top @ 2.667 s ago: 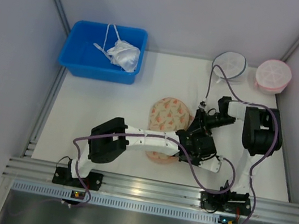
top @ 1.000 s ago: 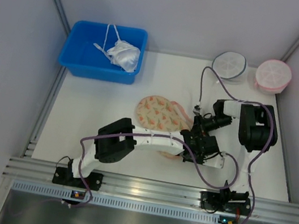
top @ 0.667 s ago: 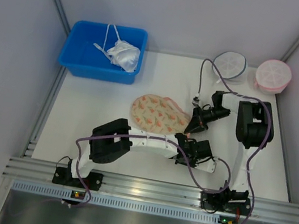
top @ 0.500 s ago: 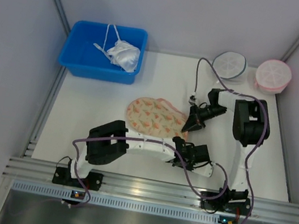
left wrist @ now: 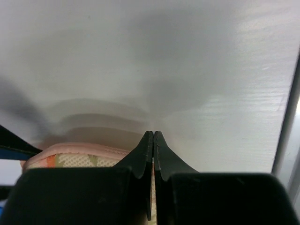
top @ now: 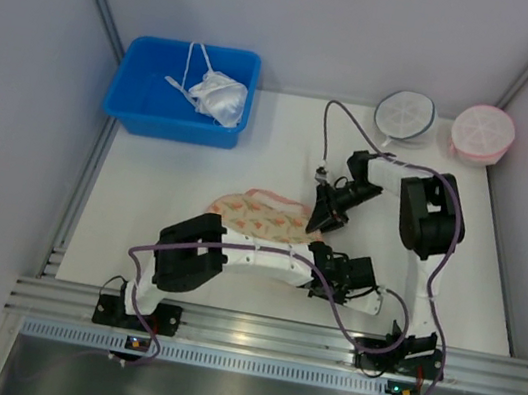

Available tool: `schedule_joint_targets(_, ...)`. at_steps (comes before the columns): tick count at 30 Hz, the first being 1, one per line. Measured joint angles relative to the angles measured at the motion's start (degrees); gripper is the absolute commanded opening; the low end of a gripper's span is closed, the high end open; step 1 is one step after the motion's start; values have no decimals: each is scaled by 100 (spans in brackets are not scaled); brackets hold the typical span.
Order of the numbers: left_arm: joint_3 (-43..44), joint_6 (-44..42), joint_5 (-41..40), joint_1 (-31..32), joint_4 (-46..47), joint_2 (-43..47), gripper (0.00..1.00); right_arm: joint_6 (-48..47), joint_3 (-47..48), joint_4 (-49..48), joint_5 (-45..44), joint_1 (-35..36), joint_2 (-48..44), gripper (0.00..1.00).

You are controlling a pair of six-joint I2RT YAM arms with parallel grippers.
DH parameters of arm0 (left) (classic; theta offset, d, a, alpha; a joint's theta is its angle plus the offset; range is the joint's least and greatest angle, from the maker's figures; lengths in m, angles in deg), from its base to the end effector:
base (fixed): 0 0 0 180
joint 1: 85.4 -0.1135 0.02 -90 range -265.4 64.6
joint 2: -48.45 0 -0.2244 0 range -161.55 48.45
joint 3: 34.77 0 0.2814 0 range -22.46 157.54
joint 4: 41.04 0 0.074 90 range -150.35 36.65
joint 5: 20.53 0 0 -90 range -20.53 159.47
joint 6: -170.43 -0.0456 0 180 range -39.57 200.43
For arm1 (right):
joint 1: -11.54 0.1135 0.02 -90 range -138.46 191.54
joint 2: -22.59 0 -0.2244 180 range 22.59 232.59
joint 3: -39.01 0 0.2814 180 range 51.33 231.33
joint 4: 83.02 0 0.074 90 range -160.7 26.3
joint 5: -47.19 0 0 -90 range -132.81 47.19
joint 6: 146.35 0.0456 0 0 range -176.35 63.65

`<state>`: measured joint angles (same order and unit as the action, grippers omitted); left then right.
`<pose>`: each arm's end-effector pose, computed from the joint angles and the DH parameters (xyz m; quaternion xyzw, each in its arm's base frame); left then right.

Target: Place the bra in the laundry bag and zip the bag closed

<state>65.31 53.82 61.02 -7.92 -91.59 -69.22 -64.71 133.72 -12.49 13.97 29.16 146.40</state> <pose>0.1012 -0.4250 0.1167 0.7635 0.6133 -0.0159 0.2018 0.3451 0.1496 0.0655 0.1582 -0.8632 -0.4663 0.1118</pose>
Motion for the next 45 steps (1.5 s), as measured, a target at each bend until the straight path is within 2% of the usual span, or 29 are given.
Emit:
schedule_joint_targets(3, 116, 70, 79, 26, 26, -63, 0, 15, 192, -105, 59, 39, 61, 66)
schedule_joint_targets(4, 160, 101, 118, 44, 42, -98, 0, 2, 260, -144, 92, 28, 59, 69)
schedule_joint_targets(6, 251, 153, 201, 61, 68, -175, 0, -85, 330, -146, 155, -35, 4, 71)
schedule_joint_targets(10, 420, 232, 310, -83, 70, -269, 0, -293, 232, -7, 197, -376, -219, 68)
schedule_joint_targets(15, 669, 254, 297, -334, 85, -291, 0, -509, -568, 9, 251, -807, -708, 59)
schedule_joint_targets(19, 723, 254, 302, -400, 116, -291, 0, -621, -1126, 20, 420, -662, -616, 54)
schedule_joint_targets(22, 723, 254, 310, -396, 107, -291, 0, -743, -1261, 31, 636, -446, -372, 43)
schedule_joint_targets(25, 710, 254, 308, -398, 98, -291, 0, -896, -1259, 63, 793, -339, -170, 15)
schedule_joint_targets(26, 693, 256, 310, -398, 96, -284, 0, -933, -1255, 90, 815, -337, -138, 0)
schedule_joint_targets(32, 275, 216, 468, -393, 214, -120, 0, -953, -1113, 151, 723, -356, -103, 0)
schedule_joint_targets(44, -1486, -59, 452, -186, 883, 1060, 0, -905, -984, 260, 304, -428, -103, 0)
schedule_joint_targets(45, -1585, -76, 442, -186, 949, 1141, 10, -901, -984, 273, 289, -428, -103, 0)
